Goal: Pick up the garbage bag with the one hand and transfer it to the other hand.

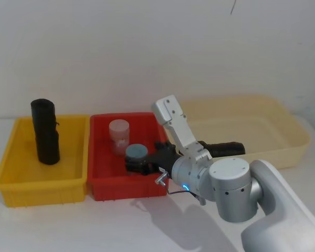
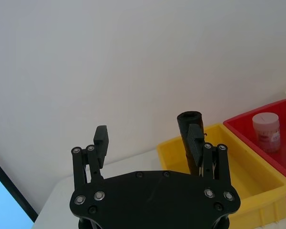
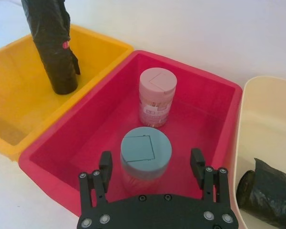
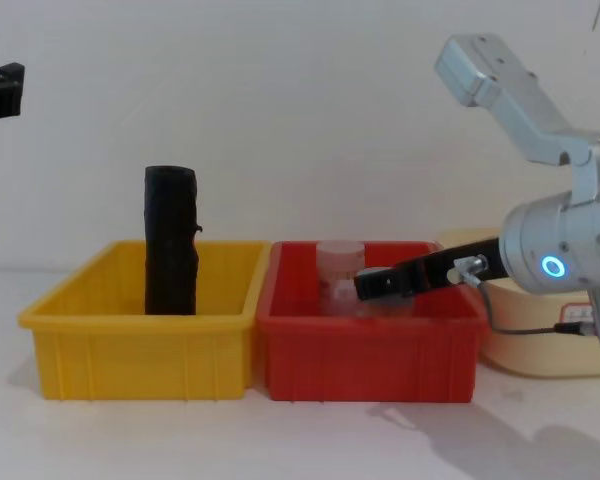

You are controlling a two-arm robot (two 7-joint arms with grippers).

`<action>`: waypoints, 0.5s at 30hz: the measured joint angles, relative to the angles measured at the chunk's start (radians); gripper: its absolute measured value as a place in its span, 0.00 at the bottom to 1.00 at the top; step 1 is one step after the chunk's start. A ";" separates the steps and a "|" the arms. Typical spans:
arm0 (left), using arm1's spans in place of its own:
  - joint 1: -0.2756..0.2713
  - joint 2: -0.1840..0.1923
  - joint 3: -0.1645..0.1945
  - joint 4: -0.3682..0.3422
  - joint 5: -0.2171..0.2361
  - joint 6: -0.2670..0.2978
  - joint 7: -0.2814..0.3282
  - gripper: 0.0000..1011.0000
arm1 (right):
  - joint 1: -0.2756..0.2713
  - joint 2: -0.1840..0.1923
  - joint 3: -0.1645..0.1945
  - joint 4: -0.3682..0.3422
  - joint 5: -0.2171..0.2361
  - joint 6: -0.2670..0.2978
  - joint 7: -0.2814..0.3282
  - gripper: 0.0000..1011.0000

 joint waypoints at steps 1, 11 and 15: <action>0.000 0.000 0.000 0.000 0.000 0.000 0.000 0.99 | 0.001 -0.001 0.000 0.001 -0.001 0.000 0.000 0.99; 0.000 0.000 0.000 0.000 0.000 0.000 0.000 0.99 | 0.011 -0.016 -0.004 0.027 -0.013 -0.002 -0.001 0.99; 0.000 0.000 0.000 0.000 0.000 0.000 0.000 0.99 | 0.015 -0.022 -0.005 0.039 -0.021 -0.005 -0.005 0.99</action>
